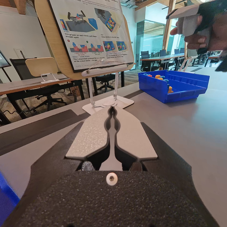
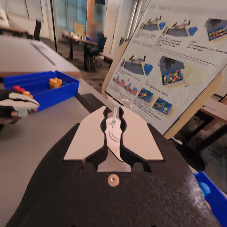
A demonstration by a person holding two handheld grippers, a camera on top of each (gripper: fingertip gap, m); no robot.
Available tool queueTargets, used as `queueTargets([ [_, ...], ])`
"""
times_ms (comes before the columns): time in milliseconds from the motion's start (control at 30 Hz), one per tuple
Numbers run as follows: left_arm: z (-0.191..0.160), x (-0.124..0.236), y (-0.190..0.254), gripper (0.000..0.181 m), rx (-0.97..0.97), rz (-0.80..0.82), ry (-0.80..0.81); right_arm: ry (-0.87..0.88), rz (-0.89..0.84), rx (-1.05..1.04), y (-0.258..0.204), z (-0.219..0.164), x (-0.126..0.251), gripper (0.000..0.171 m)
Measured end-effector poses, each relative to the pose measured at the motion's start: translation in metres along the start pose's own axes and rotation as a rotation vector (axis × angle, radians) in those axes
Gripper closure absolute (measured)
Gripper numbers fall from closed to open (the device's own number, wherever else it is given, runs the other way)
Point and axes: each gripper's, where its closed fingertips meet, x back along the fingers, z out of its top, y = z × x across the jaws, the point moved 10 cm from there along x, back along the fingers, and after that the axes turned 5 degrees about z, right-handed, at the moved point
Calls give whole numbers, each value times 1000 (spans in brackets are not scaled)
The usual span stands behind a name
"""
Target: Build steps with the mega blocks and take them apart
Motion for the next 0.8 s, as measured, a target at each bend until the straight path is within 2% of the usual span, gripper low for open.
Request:
queueTargets([
  [167, 2, 1, -1, 181, -3, 9, 6, 108, -106, -51, -52, -39, -17, 170],
  [333, 2, 2, -2, 181, -3, 21, 6, 177, -200, -68, -83, -84, -25, 171],
  [600, 10, 8, -9, 181, 9, 59, 9, 173, -232, -142, -85, -128, -23, 171],
  [800, 57, 29, -48, 181, -90, 256, 65, 164, -210, -169, -81, -133, -23, 171],
])
